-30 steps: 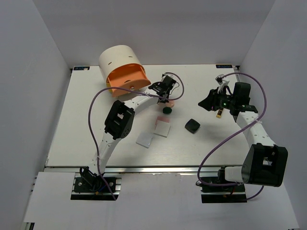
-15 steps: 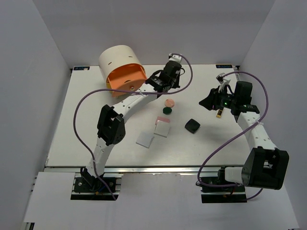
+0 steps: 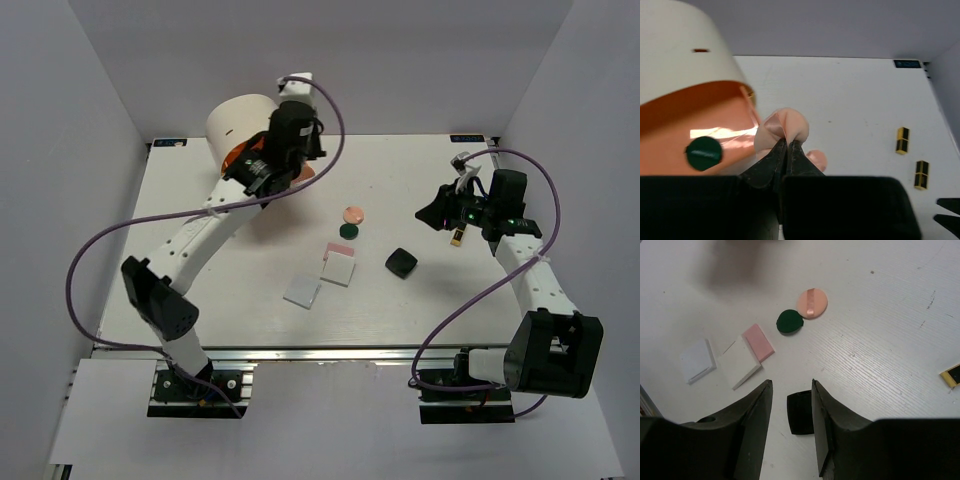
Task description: Organize the makeup
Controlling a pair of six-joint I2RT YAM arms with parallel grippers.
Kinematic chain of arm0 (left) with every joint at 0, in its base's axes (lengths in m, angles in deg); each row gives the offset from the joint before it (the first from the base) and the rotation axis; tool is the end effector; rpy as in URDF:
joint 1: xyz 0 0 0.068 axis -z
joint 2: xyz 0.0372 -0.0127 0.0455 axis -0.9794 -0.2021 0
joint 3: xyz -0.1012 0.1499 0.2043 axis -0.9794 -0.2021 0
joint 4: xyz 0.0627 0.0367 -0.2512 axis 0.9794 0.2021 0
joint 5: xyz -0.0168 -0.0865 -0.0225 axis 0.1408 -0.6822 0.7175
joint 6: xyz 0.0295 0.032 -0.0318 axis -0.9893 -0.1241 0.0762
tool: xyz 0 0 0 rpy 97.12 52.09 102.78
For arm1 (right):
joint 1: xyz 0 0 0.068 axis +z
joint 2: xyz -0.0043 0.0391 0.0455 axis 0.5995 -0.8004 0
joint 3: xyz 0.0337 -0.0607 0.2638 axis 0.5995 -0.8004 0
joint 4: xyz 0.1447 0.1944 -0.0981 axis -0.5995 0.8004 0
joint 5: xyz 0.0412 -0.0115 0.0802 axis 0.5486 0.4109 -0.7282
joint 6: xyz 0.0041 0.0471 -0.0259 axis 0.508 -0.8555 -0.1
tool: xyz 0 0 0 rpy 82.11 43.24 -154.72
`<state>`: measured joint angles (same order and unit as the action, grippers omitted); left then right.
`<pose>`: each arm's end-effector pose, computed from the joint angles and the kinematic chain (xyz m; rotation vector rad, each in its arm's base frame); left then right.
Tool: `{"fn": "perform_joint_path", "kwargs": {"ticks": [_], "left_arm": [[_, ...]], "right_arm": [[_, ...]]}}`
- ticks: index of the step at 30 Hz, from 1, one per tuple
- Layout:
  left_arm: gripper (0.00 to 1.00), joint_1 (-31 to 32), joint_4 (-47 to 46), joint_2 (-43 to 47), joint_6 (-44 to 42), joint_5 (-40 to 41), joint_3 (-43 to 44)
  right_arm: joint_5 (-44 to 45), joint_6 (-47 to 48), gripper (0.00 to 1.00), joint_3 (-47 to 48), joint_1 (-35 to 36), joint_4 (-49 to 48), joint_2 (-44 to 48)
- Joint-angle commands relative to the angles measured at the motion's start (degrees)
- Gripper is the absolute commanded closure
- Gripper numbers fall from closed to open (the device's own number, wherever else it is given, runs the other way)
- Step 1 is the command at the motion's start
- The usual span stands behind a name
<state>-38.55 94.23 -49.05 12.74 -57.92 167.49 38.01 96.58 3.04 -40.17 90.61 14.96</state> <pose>0.3144 -0.2418 0.4367 0.0416 1.8914 -0.2701 0.2820 0.0082 0.2956 -0.5183 1.9253 0.6696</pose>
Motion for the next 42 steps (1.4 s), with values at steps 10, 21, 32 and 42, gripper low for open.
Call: {"fn": "perform_joint_path", "kwargs": {"ticks": [10, 21, 32, 42], "left_arm": [[1.00, -11.75, 1.42, 5.62, 0.93, 0.13, -12.29], [0.48, -14.21, 1.07, 4.38, 0.75, 1.44, -13.52], [0.46, -14.48, 1.33, 6.40, 2.24, -0.92, -11.76], [0.22, -14.83, -2.79, 23.35, 7.86, -7.61, -26.23]], "right_arm": [[-0.26, 3.06, 0.53, 4.89, 3.25, 1.87, -2.42], [1.76, 7.10, 0.43, 7.69, 8.51, 3.10, -6.36], [7.81, 9.22, 0.42, 16.48, 16.16, 4.60, -16.56], [26.96, -0.01, 0.41, 28.52, 24.33, 3.01, -32.90]]}}
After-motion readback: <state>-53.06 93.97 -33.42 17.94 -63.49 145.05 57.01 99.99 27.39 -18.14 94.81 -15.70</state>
